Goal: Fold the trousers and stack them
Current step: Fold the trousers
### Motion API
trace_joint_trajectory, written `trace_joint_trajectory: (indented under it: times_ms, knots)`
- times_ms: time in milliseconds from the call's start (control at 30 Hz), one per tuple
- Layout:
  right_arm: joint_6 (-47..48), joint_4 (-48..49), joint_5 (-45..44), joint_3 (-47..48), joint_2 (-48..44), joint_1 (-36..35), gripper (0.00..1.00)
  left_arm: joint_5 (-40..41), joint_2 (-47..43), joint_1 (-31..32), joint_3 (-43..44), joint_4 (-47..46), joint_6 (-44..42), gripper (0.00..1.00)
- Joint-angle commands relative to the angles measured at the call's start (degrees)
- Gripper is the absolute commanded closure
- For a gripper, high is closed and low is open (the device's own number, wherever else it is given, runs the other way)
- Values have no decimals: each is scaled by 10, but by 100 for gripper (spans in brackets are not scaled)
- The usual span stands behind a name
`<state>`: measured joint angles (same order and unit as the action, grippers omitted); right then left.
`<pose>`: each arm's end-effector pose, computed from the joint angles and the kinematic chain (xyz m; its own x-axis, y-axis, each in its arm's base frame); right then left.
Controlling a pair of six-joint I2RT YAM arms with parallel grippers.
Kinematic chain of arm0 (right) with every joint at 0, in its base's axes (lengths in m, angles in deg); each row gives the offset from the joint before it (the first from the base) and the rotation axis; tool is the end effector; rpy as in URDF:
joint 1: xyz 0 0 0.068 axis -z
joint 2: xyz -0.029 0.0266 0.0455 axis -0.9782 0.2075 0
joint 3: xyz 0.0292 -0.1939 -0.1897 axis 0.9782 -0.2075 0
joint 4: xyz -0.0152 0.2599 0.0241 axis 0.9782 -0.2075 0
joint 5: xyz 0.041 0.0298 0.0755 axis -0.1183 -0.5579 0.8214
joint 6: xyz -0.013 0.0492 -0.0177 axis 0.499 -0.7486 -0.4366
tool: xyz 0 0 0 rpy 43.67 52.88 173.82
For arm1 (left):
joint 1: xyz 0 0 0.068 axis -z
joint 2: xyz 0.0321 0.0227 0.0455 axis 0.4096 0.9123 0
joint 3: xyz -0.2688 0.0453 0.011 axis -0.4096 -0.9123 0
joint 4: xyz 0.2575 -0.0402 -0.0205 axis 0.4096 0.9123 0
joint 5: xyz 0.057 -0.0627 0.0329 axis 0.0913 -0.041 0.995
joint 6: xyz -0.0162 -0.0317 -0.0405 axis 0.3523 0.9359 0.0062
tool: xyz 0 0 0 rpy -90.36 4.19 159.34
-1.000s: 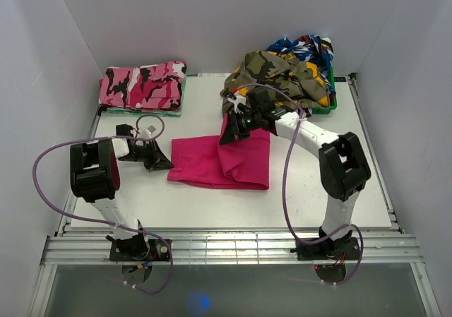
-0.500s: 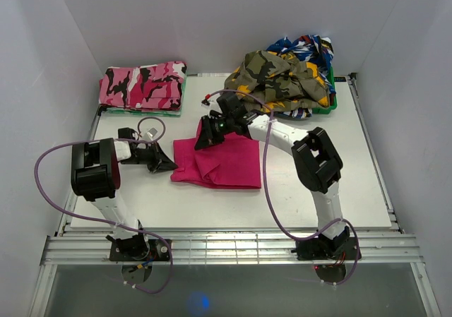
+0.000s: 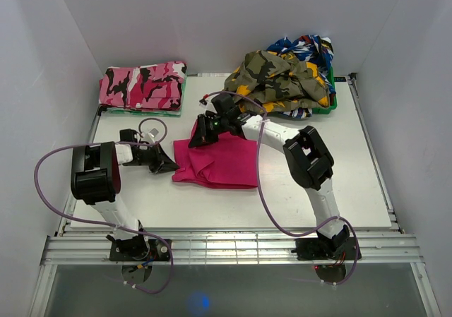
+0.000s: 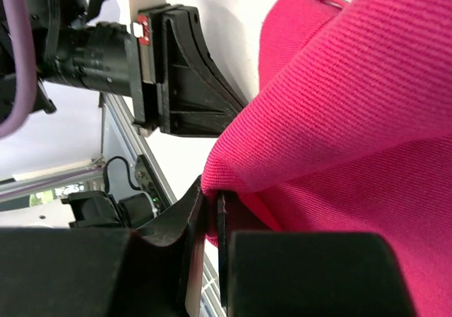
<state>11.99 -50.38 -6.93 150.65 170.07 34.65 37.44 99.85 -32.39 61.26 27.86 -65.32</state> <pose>0.3487 0.3561 0.2118 -0.8960 -0.1109 -0.4300 -0.4266 0.4837 0.7642 0.2903 0.0148 0.1059 -0.9456 -0.3053 -0.1127 -0.1098 0.6253 -0.7726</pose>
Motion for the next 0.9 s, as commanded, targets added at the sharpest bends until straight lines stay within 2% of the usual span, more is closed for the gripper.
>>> trace_joint_trajectory:
  times_ms: [0, 233, 800, 833, 867]
  knots:
    - [-36, 52, 9, 47, -2, -9, 92, 186, 2, 14, -27, 14, -40, 100]
    - [-84, 47, -1, 63, 1, -17, 92, 236, -34, 14, -37, -2, -28, 100]
    - [-123, 66, -23, 85, 70, -46, 92, 205, -20, 14, -43, -5, -17, 100]
    - [-124, 85, -21, 85, 73, -46, 92, 205, -20, 14, -40, -1, -17, 97]
    - [-127, 87, -21, 83, 75, -46, 89, 208, -21, 14, -31, 12, -18, 86]
